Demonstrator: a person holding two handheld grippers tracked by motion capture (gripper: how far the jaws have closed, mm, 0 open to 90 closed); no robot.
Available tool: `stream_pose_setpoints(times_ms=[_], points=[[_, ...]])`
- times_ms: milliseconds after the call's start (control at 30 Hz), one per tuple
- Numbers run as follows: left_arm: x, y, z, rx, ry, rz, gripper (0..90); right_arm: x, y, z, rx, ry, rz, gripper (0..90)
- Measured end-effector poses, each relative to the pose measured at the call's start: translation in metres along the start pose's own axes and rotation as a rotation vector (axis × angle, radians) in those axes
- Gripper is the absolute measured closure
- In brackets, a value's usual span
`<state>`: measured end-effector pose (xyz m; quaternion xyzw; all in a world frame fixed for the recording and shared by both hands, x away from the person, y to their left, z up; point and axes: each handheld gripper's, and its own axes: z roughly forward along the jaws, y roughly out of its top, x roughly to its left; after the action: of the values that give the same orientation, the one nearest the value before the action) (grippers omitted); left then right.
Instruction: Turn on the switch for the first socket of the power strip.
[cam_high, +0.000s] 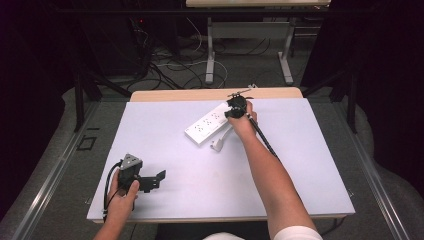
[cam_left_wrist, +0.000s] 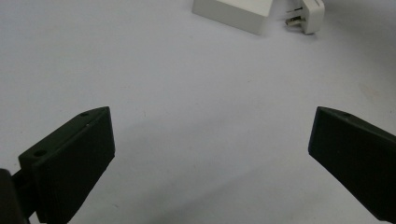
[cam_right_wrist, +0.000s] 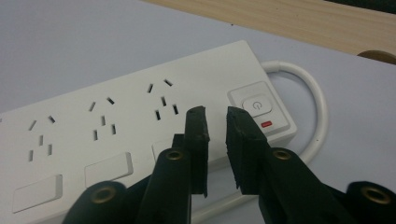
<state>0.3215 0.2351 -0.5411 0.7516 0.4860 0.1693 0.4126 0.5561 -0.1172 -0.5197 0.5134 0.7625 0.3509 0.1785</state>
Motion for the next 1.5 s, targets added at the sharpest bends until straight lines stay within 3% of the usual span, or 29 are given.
stream_pose_setpoints(times_ms=[433,667,900,1100,1200,1333,1500], points=[[-0.002,0.000,-0.001,-0.009,-0.002,0.006,0.3,-0.004,0.002,-0.009,-0.022,-0.027,0.018,43.2],[-0.003,0.001,0.000,0.000,-0.005,0.013,0.3,-0.005,0.002,-0.013,-0.017,-0.022,0.027,38.0],[-0.003,0.001,0.000,0.001,-0.005,0.013,0.2,-0.005,0.002,-0.021,-0.002,-0.053,0.034,32.6],[-0.003,0.001,0.000,0.002,-0.002,0.013,0.3,-0.007,0.004,-0.030,-0.002,-0.058,0.050,15.8],[-0.003,0.001,0.000,-0.003,0.000,0.007,0.2,-0.008,0.003,-0.034,0.033,-0.064,0.036,13.2],[-0.002,0.001,0.000,-0.001,0.002,0.006,0.3,-0.008,-0.004,-0.042,0.065,-0.043,-0.029,0.0],[-0.002,0.001,0.000,0.004,0.001,0.009,0.2,-0.011,-0.012,-0.056,0.041,-0.029,-0.039,0.0]])
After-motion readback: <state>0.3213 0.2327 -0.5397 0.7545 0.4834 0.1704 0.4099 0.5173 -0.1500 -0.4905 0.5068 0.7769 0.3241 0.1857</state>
